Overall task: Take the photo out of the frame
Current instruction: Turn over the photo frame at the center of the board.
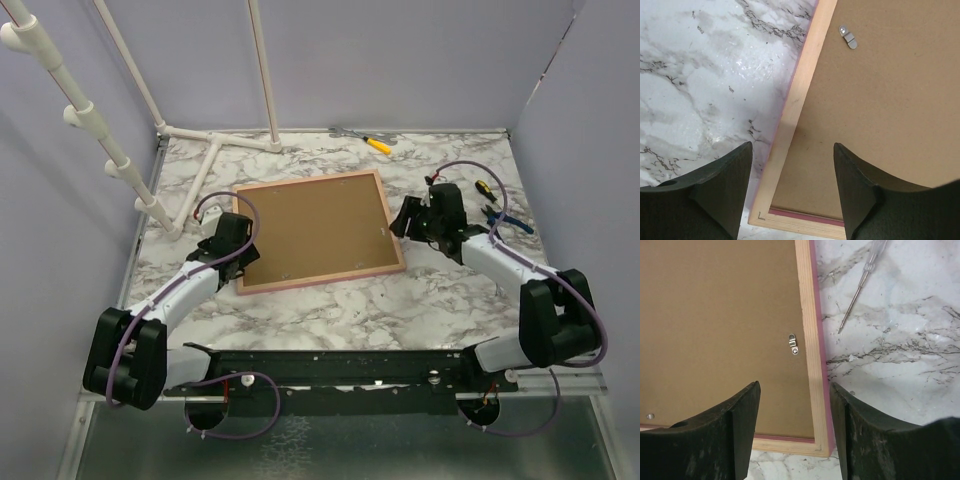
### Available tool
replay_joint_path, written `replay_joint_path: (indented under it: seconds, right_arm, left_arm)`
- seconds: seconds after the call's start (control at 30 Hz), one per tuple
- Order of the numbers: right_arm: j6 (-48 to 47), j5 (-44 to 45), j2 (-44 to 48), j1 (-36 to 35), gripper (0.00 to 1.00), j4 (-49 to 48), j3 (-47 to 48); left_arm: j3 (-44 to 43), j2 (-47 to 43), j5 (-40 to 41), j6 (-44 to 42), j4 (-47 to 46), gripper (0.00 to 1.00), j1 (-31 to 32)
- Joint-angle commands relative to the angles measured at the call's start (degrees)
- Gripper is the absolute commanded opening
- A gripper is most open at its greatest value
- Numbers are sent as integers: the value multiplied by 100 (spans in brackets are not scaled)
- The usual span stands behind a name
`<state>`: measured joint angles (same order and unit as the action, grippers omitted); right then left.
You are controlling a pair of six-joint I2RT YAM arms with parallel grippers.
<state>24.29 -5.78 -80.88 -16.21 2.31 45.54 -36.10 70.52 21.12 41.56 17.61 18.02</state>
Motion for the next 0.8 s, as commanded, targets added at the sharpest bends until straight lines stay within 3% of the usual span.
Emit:
replay_joint_path:
  seconds: [0.0,0.43,0.77]
  right_arm:
    - [-174,493,-332,-222,60,264,184]
    - [-176,1170,-968,-501,53,668,297]
    - [-118,1320,-1247,-593,41,711,318]
  left_arm:
    - [109,36,-16,17,-450,66,-75]
    - [219,67,-277,-27,-604,65,-405]
    - [410,68,-540,-14,-876,64,-525]
